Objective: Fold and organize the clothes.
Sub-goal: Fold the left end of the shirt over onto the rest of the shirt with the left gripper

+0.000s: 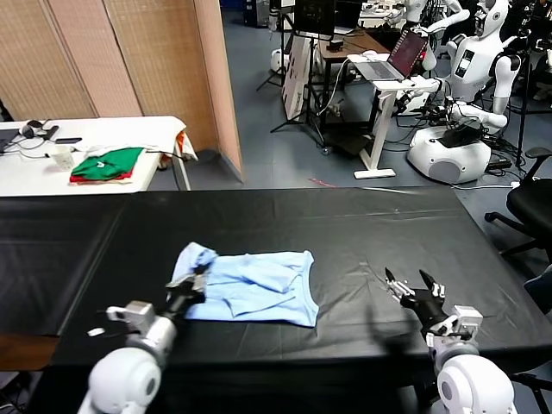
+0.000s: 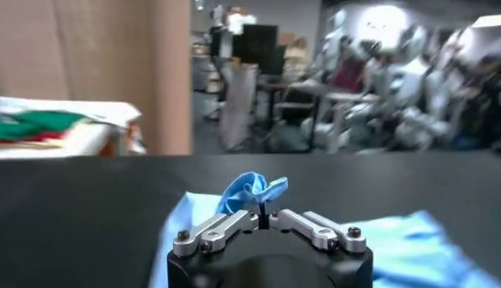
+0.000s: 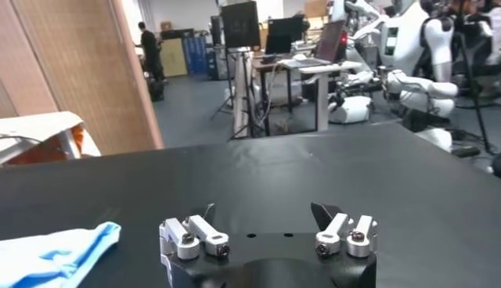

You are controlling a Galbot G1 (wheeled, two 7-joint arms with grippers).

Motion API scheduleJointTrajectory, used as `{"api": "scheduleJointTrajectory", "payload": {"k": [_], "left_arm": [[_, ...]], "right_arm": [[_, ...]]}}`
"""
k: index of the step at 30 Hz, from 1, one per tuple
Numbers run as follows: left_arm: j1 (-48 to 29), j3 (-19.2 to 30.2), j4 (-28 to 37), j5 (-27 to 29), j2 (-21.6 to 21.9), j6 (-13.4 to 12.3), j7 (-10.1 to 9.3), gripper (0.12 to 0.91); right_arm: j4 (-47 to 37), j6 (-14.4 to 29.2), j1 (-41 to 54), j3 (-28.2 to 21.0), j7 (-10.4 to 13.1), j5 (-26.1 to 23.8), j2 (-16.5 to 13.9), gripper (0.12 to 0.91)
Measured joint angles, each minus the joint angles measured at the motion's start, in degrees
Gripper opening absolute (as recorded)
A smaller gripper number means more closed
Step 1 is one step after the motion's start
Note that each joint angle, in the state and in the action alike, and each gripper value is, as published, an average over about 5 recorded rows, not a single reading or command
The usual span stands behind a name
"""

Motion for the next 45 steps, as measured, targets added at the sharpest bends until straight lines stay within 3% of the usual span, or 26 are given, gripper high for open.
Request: {"api": "scheduleJointTrajectory", "payload": {"k": [6, 15, 34, 37, 40, 45], "left_arm": [[-2.91, 6.31, 2.27, 0.23, -3.69, 0.16, 0.08, 0.171], [-4.40, 12.28, 2.85, -1.76, -5.06, 1.38, -0.42, 0.171], [-6.75, 16.91, 10.06, 5.00, -9.23, -1.72, -1.38, 0.176], [-6.20, 17.29, 9.90, 4.21, -9.75, -1.91, -1.22, 0.269], [-5.83, 17.47, 9.40, 0.72, -10.46, -1.85, -1.72, 0.453], [-5.80, 17.14, 8.18, -10.07, -12.22, -1.49, -3.76, 0.765]], "right_arm": [[0.54, 0.01, -0.85, 0.60, -0.09, -0.65, 0.38, 0.907], [-0.23, 0.01, -0.24, -0.04, -0.13, -1.24, 0.45, 0.907], [-0.42, -0.11, -0.28, -2.39, -0.65, -2.63, -0.15, 0.907], [-0.56, -0.15, -0.16, -2.96, -1.25, -2.64, -0.73, 0.907], [-0.92, -0.14, -0.21, -3.70, -2.02, -2.56, -1.68, 0.907], [-1.18, -0.14, 0.23, -5.44, -3.13, -2.49, -3.72, 0.907]]}}
